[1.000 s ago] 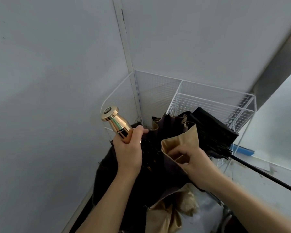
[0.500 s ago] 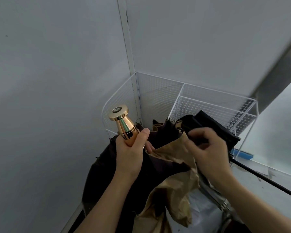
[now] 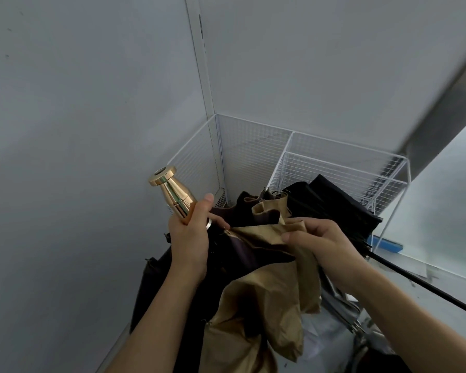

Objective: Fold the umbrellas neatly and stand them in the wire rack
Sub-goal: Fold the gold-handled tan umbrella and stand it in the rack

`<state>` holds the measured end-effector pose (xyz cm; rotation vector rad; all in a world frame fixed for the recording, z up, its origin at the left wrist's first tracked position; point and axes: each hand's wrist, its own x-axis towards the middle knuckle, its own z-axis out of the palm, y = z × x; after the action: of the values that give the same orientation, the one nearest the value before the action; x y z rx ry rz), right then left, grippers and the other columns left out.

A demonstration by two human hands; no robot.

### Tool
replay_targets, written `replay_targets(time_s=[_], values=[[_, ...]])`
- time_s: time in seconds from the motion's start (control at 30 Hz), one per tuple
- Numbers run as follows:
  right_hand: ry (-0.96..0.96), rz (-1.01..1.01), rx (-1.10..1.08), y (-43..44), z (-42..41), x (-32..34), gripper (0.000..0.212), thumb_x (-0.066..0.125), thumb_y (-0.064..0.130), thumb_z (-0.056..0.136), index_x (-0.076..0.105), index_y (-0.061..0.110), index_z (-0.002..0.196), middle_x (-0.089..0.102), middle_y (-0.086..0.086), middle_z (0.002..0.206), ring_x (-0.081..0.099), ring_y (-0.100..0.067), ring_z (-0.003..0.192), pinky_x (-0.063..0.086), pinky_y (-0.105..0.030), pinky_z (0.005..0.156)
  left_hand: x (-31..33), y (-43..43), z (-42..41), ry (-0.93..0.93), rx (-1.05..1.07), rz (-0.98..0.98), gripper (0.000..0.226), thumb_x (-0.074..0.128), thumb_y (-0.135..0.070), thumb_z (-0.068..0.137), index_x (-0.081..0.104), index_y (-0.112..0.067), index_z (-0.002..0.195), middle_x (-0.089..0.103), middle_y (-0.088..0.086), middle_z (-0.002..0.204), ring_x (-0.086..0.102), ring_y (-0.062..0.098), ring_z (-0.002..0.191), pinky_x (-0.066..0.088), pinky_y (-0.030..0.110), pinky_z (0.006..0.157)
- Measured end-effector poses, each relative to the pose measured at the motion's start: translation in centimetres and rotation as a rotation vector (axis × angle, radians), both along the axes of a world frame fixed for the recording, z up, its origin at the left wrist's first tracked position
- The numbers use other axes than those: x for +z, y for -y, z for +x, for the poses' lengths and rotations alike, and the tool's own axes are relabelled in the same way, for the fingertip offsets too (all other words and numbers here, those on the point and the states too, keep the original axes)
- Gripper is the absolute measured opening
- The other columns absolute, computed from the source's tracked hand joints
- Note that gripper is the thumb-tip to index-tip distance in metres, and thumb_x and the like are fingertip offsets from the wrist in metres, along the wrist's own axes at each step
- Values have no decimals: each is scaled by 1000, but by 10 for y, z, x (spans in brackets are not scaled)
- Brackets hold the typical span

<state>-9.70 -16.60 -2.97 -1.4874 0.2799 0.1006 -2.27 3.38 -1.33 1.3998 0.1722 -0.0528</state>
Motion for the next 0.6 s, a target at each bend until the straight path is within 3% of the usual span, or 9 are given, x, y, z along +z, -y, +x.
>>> replay_targets(time_s=[0.1, 0.2, 0.27, 0.37, 0.47, 0.6], values=[[-38, 235, 26, 1, 1, 4, 59, 84, 43, 65, 68, -6, 95, 69, -21, 94, 66, -28, 79, 56, -33, 72, -1, 1, 1, 4, 16, 3, 60, 60, -47, 75, 59, 5, 105, 66, 4, 58, 64, 18, 79, 42, 56, 103], [-79, 386, 20, -3, 3, 6, 33, 64, 43, 79, 71, 10, 83, 72, -17, 113, 68, -24, 83, 53, -35, 72, 0, 2, 0, 21, 21, 16, 71, 62, -45, 84, 52, 13, 123, 70, 5, 64, 67, 11, 70, 52, 38, 86], [-105, 379, 48, -7, 4, 4, 33, 61, 35, 80, 66, 10, 100, 72, -14, 116, 71, -24, 90, 56, -33, 69, 1, 4, 0, 15, 37, 43, 54, 61, -32, 93, 51, 11, 124, 72, 10, 69, 66, 15, 61, 55, 28, 66], [-114, 266, 133, -14, 1, -5, 35, 65, 17, 81, 67, 9, 115, 72, -9, 116, 70, -26, 106, 54, -42, 83, 3, 6, 1, 5, 50, 78, 40, 58, -27, 95, 58, 8, 115, 74, 13, 75, 63, 15, 56, 54, 29, 65], [-95, 48, 147, -21, -3, -13, 31, 72, 7, 87, 68, 15, 116, 74, -10, 105, 71, -20, 94, 54, -29, 77, 3, 9, -1, 8, 40, 65, 36, 58, -28, 95, 58, 3, 113, 75, 12, 76, 64, 16, 57, 54, 35, 71], [-25, -343, 100, -30, -5, -18, 42, 83, 26, 78, 64, 34, 115, 71, 10, 103, 65, 2, 100, 55, -23, 82, 2, 13, -5, 8, 4, 22, 25, 59, -28, 94, 55, -6, 106, 73, 12, 73, 64, 18, 61, 50, 50, 92]])
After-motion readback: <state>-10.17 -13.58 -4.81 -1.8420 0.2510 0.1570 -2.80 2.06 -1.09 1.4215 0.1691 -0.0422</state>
